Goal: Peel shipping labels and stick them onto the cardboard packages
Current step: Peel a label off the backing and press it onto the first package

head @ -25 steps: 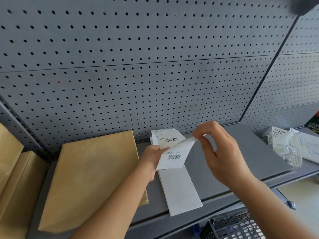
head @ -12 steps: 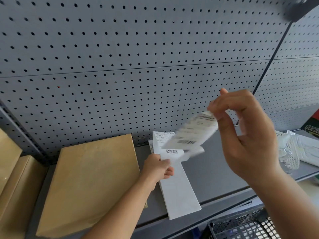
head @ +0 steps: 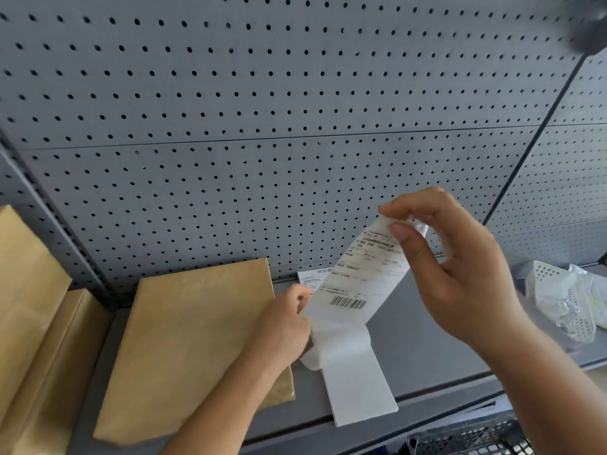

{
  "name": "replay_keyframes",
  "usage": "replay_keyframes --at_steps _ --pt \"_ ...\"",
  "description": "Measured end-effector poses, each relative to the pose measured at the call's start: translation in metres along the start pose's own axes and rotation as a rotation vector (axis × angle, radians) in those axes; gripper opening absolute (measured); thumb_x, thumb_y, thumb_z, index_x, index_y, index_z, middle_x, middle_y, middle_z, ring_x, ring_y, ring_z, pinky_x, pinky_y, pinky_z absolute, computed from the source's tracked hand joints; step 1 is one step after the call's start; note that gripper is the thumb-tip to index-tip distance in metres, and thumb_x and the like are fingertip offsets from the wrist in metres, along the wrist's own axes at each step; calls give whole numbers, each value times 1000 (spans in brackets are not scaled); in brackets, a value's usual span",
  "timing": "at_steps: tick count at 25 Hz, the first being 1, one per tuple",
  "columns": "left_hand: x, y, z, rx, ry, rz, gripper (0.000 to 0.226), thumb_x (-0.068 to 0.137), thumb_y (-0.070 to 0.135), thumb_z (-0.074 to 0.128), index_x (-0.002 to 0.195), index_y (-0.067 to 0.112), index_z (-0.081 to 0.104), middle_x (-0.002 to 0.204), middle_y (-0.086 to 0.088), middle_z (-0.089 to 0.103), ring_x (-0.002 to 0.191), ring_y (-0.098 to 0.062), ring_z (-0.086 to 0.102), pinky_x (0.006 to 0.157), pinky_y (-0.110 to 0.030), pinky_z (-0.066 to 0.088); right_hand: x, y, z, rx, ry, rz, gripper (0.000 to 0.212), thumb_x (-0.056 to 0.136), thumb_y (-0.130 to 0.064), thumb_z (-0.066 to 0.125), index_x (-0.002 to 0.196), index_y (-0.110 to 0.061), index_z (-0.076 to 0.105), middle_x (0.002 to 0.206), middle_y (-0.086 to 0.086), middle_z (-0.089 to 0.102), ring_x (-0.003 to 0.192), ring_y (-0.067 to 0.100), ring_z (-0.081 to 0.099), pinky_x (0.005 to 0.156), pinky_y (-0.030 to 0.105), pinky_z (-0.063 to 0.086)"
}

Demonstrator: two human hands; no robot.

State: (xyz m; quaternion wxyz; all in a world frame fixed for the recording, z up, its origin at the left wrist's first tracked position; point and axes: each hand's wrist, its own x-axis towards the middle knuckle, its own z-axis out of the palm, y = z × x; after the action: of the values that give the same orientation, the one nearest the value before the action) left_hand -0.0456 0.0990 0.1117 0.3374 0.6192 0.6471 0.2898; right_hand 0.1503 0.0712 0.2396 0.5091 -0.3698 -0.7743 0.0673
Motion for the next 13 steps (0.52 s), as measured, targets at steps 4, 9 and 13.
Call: replay_keyframes --at_steps 4,9,13 --pt "-26 11 -58 -567 151 71 36 107 33 45 107 11 74 96 -7 78 87 -16 73 71 -13 55 8 -3 22 49 -69 53 24 96 -1 58 111 -20 64 104 -12 66 101 2 62 85 7 41" --pt "-58 11 -100 -556 3 289 37 91 51 59 105 23 77 103 0 80 96 -17 75 81 -29 60 24 -13 65 142 -202 104 28 95 -5 61 111 -28 66 99 -16 68 98 8 64 82 10 46" --pt "-62 -3 -112 -569 216 212 12 92 25 70 92 20 80 89 1 81 80 -13 75 68 -24 59 34 -28 104 213 -265 130 29 95 -9 63 113 -32 65 102 -17 66 98 11 64 78 14 51"
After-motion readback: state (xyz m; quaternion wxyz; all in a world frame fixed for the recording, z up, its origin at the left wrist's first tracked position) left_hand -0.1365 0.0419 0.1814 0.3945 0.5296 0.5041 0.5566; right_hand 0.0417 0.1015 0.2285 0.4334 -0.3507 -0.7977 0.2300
